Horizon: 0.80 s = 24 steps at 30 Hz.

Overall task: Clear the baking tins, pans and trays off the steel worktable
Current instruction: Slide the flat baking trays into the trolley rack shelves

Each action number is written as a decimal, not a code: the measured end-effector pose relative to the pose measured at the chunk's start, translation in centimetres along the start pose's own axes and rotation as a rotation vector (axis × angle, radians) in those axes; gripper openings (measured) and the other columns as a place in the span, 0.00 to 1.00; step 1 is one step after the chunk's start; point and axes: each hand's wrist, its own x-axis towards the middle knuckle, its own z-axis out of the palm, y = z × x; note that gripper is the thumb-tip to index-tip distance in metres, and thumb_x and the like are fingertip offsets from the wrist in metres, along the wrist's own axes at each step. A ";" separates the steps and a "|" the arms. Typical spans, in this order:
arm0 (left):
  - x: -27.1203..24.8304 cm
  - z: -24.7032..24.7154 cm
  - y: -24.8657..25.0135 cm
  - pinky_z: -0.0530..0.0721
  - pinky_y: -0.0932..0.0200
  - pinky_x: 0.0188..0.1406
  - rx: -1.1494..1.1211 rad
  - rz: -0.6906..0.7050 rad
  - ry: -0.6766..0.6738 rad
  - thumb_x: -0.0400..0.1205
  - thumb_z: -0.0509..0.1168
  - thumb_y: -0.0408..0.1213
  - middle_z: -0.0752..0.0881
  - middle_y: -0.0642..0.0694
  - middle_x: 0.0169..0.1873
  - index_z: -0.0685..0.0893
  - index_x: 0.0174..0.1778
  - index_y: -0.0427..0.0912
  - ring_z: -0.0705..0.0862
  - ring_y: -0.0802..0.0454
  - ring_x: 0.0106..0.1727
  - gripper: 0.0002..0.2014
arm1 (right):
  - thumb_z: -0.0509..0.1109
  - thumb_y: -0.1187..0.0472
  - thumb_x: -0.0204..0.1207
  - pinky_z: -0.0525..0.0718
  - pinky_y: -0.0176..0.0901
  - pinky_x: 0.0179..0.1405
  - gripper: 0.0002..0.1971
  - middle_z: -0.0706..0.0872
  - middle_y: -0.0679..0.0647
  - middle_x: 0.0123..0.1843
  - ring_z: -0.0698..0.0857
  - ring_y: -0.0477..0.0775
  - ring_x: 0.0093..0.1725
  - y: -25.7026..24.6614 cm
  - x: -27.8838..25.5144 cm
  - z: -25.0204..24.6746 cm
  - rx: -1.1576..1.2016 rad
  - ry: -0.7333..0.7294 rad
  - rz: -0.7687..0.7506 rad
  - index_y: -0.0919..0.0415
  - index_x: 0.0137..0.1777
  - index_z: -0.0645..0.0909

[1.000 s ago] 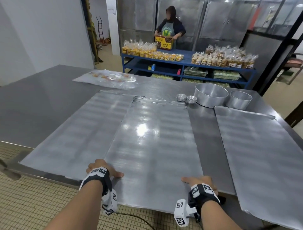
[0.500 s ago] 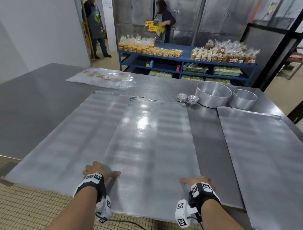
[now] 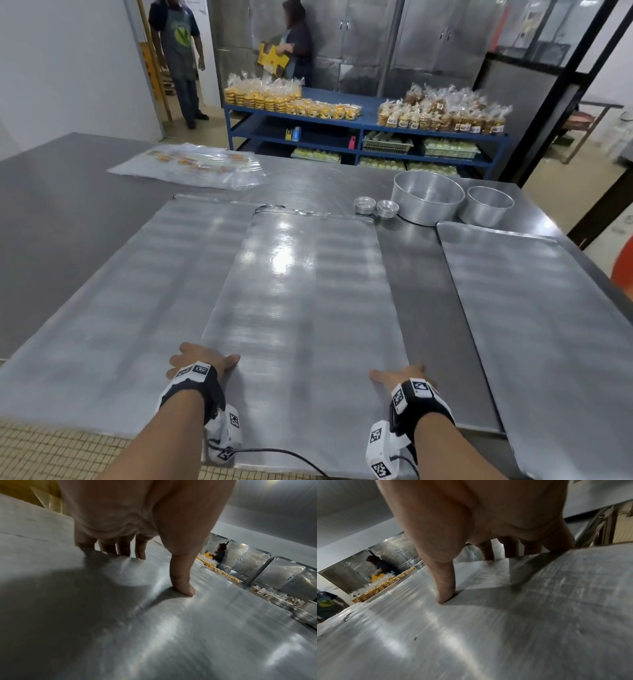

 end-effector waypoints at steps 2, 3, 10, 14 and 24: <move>0.3 -0.1 -0.1 0.79 0.40 0.66 -0.004 0.002 -0.005 0.57 0.83 0.61 0.75 0.33 0.65 0.69 0.70 0.35 0.77 0.32 0.67 0.53 | 0.82 0.39 0.51 0.83 0.53 0.63 0.54 0.78 0.65 0.69 0.81 0.65 0.68 0.0 0.1 0.4 0.006 -0.034 -0.028 0.65 0.73 0.66; 0.5 -0.3 -0.2 0.80 0.39 0.65 -0.013 0.001 -0.014 0.57 0.83 0.59 0.76 0.33 0.65 0.68 0.70 0.35 0.78 0.31 0.66 0.52 | 0.82 0.38 0.49 0.84 0.53 0.62 0.54 0.81 0.64 0.67 0.83 0.64 0.65 0.0 0.1 0.6 0.010 -0.044 -0.039 0.66 0.72 0.69; 2.7 -0.9 -1.1 0.84 0.48 0.52 0.014 0.047 -0.109 0.50 0.79 0.69 0.80 0.36 0.57 0.75 0.65 0.35 0.84 0.36 0.57 0.54 | 0.70 0.40 0.75 0.80 0.47 0.61 0.35 0.81 0.63 0.69 0.81 0.61 0.65 1.8 -2.4 0.5 -0.079 -0.056 -0.050 0.66 0.73 0.76; 1.2 -1.8 -1.6 0.85 0.47 0.56 0.059 0.092 -0.111 0.53 0.84 0.62 0.82 0.37 0.57 0.73 0.64 0.34 0.85 0.38 0.58 0.52 | 0.75 0.44 0.75 0.77 0.40 0.53 0.32 0.82 0.61 0.70 0.81 0.60 0.70 3.9 -3.1 0.8 -0.194 -0.094 -0.115 0.62 0.74 0.78; -4.0 -0.4 -1.3 0.82 0.48 0.59 0.120 0.217 -0.154 0.56 0.84 0.63 0.78 0.38 0.66 0.71 0.70 0.34 0.82 0.39 0.66 0.54 | 0.80 0.37 0.66 0.83 0.41 0.34 0.42 0.88 0.60 0.40 0.89 0.60 0.35 9.3 -3.0 -2.7 0.034 -0.046 0.010 0.70 0.69 0.79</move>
